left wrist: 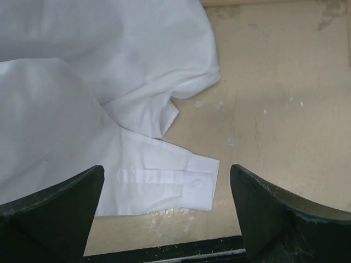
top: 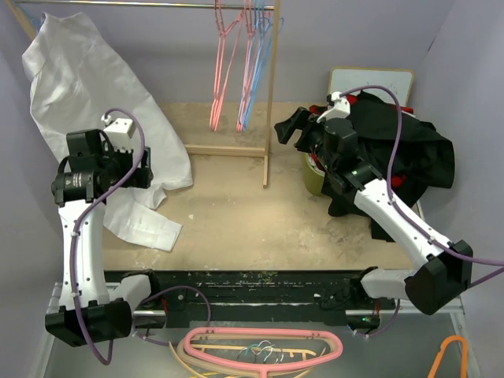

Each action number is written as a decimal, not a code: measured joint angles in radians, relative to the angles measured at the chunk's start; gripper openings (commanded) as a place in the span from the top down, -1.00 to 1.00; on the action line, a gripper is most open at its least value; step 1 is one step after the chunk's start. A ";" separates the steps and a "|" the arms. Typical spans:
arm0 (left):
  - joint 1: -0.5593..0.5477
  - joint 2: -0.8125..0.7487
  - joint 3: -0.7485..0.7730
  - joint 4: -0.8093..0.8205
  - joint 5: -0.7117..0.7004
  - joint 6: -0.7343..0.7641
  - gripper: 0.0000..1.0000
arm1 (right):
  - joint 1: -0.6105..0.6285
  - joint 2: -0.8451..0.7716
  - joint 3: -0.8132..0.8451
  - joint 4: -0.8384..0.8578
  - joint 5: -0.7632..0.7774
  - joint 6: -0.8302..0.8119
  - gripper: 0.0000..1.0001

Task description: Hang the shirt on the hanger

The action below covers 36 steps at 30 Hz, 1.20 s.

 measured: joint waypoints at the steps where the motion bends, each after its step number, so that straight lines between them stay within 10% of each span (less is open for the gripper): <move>1: 0.003 -0.010 -0.001 0.008 -0.023 -0.024 -0.98 | 0.000 -0.005 0.000 0.000 0.000 0.000 -1.00; 24: 0.061 -0.047 -0.021 -0.017 0.252 0.048 -0.98 | -0.016 -0.029 0.242 -0.389 0.653 0.012 -1.00; 36: 0.040 -0.047 -0.063 -0.003 0.253 0.069 -0.98 | -0.194 0.063 0.347 -0.653 0.658 0.142 -1.00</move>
